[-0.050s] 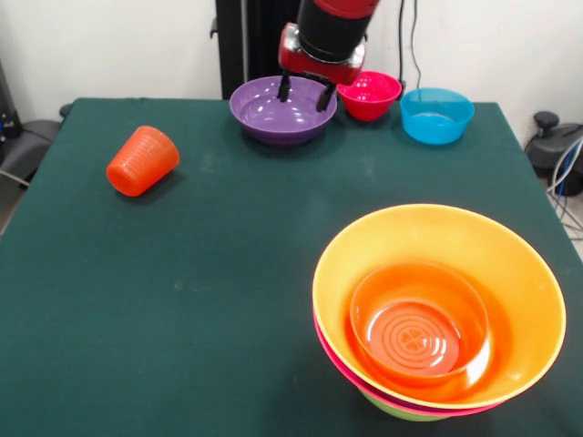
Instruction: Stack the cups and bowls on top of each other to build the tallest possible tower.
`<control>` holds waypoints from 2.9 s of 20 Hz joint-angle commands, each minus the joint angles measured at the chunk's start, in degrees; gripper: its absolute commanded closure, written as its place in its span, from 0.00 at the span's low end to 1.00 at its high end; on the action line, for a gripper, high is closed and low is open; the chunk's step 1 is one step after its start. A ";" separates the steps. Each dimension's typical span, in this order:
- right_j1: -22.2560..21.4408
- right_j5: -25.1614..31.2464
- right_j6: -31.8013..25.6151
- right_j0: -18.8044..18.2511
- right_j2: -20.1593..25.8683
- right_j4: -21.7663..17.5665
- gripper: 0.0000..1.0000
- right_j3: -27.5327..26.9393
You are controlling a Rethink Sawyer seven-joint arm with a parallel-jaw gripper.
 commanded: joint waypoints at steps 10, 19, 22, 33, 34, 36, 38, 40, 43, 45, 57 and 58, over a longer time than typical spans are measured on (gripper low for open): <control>8.85 -10.30 11.85 0.80 1.15 -0.23 0.00 -0.34; 9.62 -11.19 7.50 -1.33 0.34 -2.16 0.00 -0.94; 9.07 -11.18 7.50 -1.52 0.58 -1.83 0.00 -0.10; 9.43 -10.73 10.35 -0.31 -1.26 -1.00 0.00 -0.88; 9.76 -10.99 11.55 0.33 -2.03 -0.72 0.00 -1.20; 10.10 -12.10 14.49 1.48 -3.52 0.40 0.00 -1.09; 10.03 -13.02 16.51 2.17 -4.24 1.75 0.00 -0.22; 10.14 -13.84 19.73 3.12 -5.15 3.93 0.00 0.21; 10.76 -15.37 24.50 4.89 -7.58 6.24 0.00 0.86; 11.54 -16.32 27.69 5.98 -9.36 7.87 0.00 1.36; 14.86 -20.75 34.00 7.60 -9.66 11.48 0.00 1.95; 14.91 -20.82 34.69 7.71 -9.34 11.83 0.00 2.32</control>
